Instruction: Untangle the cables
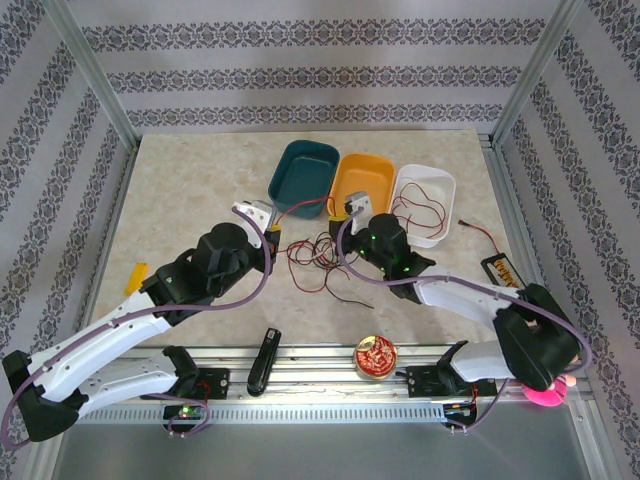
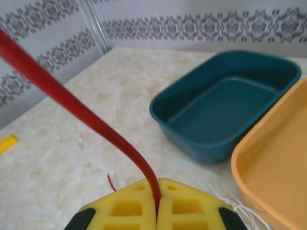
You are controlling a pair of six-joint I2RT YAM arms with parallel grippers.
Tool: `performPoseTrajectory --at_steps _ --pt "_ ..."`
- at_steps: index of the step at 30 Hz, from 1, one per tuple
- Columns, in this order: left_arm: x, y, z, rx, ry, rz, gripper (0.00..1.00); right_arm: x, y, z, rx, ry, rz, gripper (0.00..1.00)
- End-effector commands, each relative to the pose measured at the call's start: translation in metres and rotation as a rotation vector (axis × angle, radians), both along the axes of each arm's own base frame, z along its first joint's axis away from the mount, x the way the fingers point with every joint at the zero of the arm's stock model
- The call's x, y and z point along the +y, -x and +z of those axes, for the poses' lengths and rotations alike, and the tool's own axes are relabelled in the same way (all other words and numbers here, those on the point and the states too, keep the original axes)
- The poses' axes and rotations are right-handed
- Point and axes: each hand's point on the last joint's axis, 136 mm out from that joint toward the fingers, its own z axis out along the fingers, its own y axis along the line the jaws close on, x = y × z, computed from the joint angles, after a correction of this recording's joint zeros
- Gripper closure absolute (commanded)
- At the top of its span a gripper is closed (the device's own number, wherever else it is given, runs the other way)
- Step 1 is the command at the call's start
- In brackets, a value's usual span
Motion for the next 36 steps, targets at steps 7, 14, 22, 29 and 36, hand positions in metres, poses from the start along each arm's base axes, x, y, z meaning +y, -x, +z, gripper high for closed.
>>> performPoseTrajectory --at_steps 7,14,22,29,36 --pt "-0.017 -0.015 -0.029 0.056 0.039 0.007 1.0 -0.019 0.021 0.05 0.038 -0.076 -0.031 0.95" --pt "-0.043 -0.023 -0.065 0.142 0.027 -0.04 0.96 -0.052 0.025 0.081 0.092 -0.116 -0.146 1.0" --pt "-0.07 -0.026 -0.083 0.195 0.092 -0.11 0.55 -0.088 0.031 0.115 0.098 -0.133 -0.238 1.0" --pt "-0.061 -0.03 -0.062 0.122 0.156 -0.066 0.21 -0.115 0.037 0.137 0.105 -0.071 -0.314 1.0" --pt "-0.023 -0.029 -0.047 0.034 0.194 0.077 0.0 -0.125 0.053 0.17 0.098 -0.071 -0.308 1.0"
